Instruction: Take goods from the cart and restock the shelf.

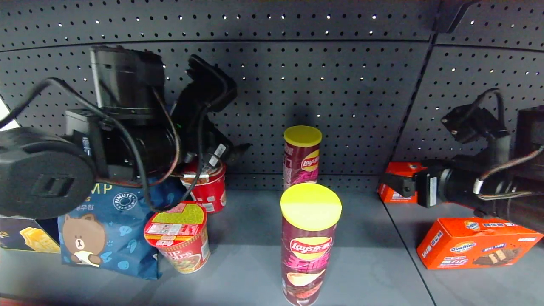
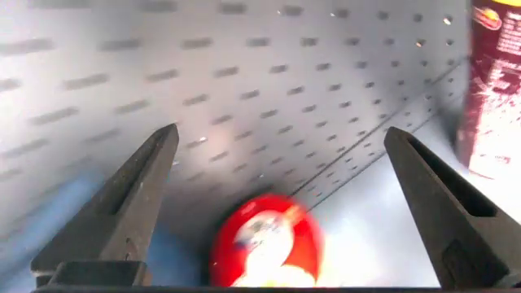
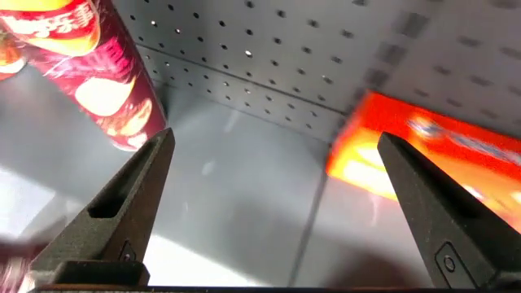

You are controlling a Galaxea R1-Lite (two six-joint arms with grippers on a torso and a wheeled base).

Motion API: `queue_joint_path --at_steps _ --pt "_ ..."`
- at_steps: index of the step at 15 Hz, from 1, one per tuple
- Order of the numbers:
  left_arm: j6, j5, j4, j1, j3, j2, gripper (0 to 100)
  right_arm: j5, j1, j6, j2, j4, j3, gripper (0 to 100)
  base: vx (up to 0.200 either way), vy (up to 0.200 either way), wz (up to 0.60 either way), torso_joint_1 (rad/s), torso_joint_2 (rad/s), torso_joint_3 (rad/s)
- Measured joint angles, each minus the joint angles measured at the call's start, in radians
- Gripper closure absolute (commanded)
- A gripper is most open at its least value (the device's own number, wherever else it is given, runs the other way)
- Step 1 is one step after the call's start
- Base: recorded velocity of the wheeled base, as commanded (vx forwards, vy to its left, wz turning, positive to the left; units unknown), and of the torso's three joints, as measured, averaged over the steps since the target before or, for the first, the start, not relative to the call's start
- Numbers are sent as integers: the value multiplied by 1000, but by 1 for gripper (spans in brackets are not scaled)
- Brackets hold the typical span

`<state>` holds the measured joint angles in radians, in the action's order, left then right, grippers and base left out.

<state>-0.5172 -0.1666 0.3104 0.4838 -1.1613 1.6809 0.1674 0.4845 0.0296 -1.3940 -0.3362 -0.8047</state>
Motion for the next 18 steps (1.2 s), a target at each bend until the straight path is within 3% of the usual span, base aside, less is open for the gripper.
queue_joint_path --at_steps 6,11,13,16,18 --pt "2 2 -33 -72 112 -239 0 -25 -88 5 249 9 142 0 0 0 0 0 0 0" --pt "41 1 -73 -250 221 -478 0 -27 -181 7 372 5 177 0 0 0 0 0 0 0" --pt "51 -16 -67 -277 280 -553 0 -28 -199 7 407 6 193 0 0 0 0 0 0 0" --pt "71 -97 -40 -297 420 -721 0 -34 -267 13 491 7 250 0 0 0 0 0 0 0" --pt "83 -123 -38 -369 519 -839 0 -51 -339 12 557 6 292 0 0 0 0 0 0 0"
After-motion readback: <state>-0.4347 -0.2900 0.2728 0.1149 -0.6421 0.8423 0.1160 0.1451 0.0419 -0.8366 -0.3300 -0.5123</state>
